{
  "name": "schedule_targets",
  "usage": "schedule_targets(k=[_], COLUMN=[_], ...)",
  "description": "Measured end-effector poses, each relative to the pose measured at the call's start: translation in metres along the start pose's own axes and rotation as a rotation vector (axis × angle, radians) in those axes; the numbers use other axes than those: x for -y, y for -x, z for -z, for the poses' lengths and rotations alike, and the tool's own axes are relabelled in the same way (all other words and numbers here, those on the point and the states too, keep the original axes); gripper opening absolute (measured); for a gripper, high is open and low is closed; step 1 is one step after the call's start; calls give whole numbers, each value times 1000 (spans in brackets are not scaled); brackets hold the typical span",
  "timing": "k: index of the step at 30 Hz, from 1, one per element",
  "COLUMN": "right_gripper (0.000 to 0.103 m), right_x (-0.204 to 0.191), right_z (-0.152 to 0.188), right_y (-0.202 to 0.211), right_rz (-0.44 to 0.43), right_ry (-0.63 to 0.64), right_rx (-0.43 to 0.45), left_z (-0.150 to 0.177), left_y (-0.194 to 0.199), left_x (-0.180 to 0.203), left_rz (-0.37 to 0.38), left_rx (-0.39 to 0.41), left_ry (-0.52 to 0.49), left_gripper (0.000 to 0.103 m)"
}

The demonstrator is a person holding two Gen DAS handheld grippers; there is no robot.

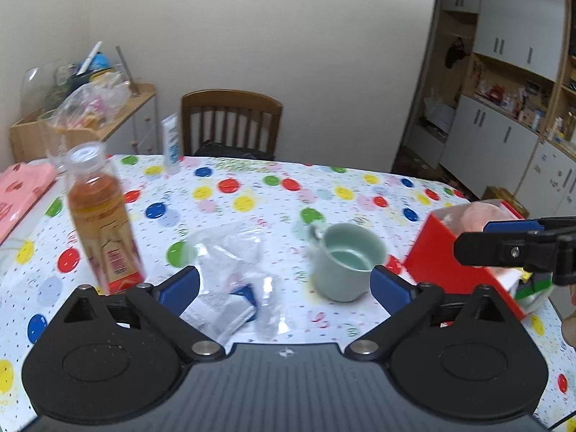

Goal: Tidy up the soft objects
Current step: 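Withdraw both open grippers from the box toward the clear bag and white packet, then grasp the clear zip bag with the right gripper while the left gripper grasps the white packet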

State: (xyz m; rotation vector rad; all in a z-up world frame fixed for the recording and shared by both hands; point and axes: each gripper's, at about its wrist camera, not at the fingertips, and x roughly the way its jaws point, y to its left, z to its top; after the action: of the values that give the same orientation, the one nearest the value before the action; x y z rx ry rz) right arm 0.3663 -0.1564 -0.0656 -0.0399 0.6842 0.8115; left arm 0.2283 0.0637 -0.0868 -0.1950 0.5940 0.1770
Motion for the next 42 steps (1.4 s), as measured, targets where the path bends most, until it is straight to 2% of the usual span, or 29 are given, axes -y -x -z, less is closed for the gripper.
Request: schedule_targets(k=[5,9,15,18,24,31,35,42], right_gripper=[97,97,96,94,84,78,70,69], right_x=[-18,-33,-50,-57,-71,-75,-81,-86], right_z=[-6,-10,-15,-18,-28,-39,-43,-39], right_y=[-22,-44,-80,-99,-138,-185,-210,-242], right_rz=[-3,-11,-16,-17,-23,1,13,29], right_ry=[1,15,47,67,135,204,235,279], right_rx=[-26,-58,-118,-151,-224,-360,-432,-510], left_z=[12,24,41,44,40,37,35,35], left_y=[-12,-29,-53,-64,-78,-99,-108,-125], left_x=[-23,-41,-60,-62,-55,-50,-48,-56], left_rz=[-38,-86,-196,-223,-236,-305,-327,-336], left_rx=[-9,-51,-69,-82,-77,-104,-114,-171], left_ry=[60,117,178,200,220,229,235,297], left_gripper=[102,102,102,102,102,102,102,102])
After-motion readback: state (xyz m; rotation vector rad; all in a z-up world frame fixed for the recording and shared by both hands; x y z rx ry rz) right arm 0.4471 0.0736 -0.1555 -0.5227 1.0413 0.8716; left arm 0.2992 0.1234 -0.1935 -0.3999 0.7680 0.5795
